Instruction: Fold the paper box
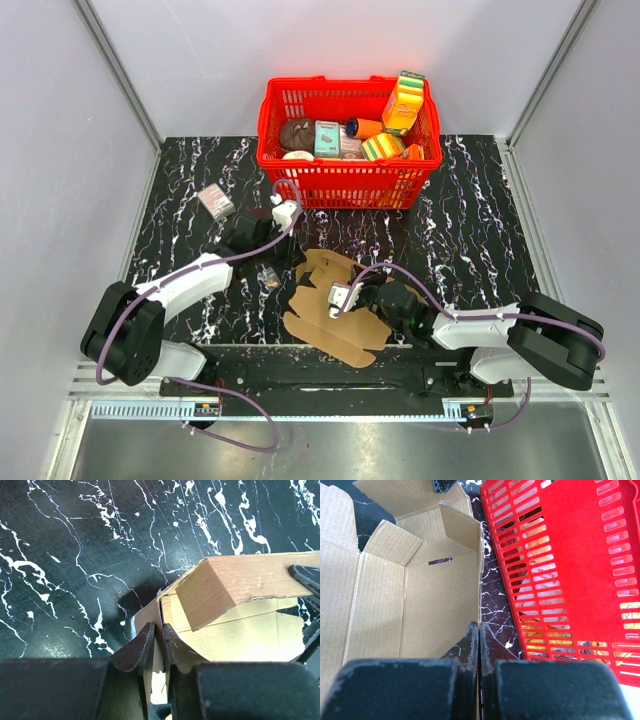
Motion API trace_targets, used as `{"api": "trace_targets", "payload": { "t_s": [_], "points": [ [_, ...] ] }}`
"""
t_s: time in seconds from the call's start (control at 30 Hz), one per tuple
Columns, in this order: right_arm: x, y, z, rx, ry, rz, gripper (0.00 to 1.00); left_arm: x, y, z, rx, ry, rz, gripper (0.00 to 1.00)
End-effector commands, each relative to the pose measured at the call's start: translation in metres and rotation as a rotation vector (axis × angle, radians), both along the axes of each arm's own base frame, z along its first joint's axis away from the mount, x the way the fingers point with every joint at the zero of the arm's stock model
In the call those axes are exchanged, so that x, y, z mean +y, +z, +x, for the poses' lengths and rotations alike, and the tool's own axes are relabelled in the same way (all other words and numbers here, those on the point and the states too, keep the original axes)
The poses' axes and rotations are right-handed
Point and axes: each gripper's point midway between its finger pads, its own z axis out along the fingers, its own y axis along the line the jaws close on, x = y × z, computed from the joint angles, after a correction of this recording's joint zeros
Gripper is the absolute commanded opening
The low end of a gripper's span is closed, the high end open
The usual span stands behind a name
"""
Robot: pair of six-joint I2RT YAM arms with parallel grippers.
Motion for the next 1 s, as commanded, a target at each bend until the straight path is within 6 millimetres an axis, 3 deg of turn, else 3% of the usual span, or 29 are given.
{"api": "trace_targets", "payload": {
  "t_s": [0.0, 0.4, 0.77, 0.97],
  "points": [
    [0.013, 0.025, 0.004, -0.058, 0.003, 0.063, 0.00, -0.022, 0.038, 0.007, -0.014, -0.011, -0.140, 0.15],
    [0.013, 0.026, 0.006, -0.076, -0.009, 0.064, 0.00, -0.031, 0.032, -0.004, 0.043, 0.007, -0.151, 0.15],
    [0.014, 0.025, 0.006, -0.077, -0.007, 0.064, 0.00, -0.034, 0.033, -0.012, 0.066, 0.052, -0.152, 0.31],
    [0.013, 0.023, 0.005, -0.075, -0.007, 0.064, 0.00, -0.028, 0.027, -0.022, 0.092, 0.080, -0.168, 0.32]
  ]
}}
